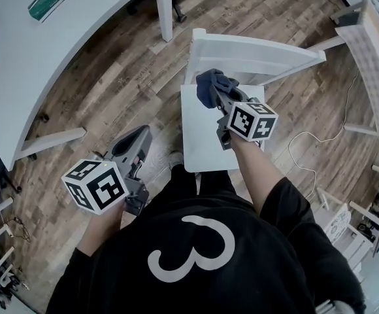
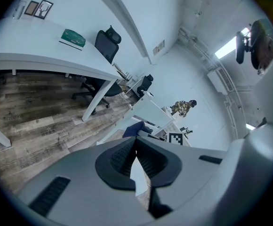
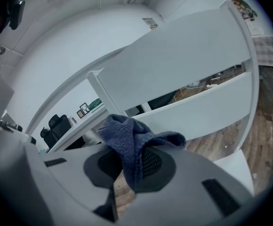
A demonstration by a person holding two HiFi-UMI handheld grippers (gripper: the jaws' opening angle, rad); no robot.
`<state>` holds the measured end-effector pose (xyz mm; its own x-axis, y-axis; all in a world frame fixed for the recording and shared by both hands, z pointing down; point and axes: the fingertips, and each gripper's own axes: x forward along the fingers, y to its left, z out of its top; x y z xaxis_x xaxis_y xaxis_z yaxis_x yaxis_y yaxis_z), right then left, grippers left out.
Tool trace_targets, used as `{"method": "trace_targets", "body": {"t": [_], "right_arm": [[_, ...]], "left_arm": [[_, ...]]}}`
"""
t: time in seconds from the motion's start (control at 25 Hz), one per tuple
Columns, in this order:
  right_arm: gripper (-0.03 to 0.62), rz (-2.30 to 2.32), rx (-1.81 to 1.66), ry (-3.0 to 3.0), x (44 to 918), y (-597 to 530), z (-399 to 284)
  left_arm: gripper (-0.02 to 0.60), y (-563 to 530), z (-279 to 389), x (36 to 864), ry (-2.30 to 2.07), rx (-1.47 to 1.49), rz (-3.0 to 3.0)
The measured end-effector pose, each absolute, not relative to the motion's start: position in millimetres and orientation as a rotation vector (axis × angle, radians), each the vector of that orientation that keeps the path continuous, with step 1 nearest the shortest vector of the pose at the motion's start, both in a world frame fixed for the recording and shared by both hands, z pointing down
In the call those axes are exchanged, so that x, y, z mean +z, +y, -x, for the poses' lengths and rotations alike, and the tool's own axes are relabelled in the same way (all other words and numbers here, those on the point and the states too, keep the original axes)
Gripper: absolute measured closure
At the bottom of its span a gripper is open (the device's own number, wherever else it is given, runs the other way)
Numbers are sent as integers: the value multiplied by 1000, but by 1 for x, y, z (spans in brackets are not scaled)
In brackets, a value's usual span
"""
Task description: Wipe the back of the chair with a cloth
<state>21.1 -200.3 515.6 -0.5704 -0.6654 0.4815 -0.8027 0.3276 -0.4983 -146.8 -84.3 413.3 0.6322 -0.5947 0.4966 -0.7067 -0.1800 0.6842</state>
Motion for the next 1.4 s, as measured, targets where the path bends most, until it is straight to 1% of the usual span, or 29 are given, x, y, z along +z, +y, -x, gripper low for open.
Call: {"method": "trace_targets", "body": {"t": [0.28,0.8,1.4], "right_arm": [[545,-1300,1059,-2359,532,-216,-3],[545,-1304,1074,-2315,549,-248,10],[545,-1293,1160,-2355,552,-248,4]], "left_arm": [[568,-84,157,417,-1068,117,-1842],[568,-63,178,430,-1156,55,-1721],[568,-51,144,434,-1172,72,-1694]]}}
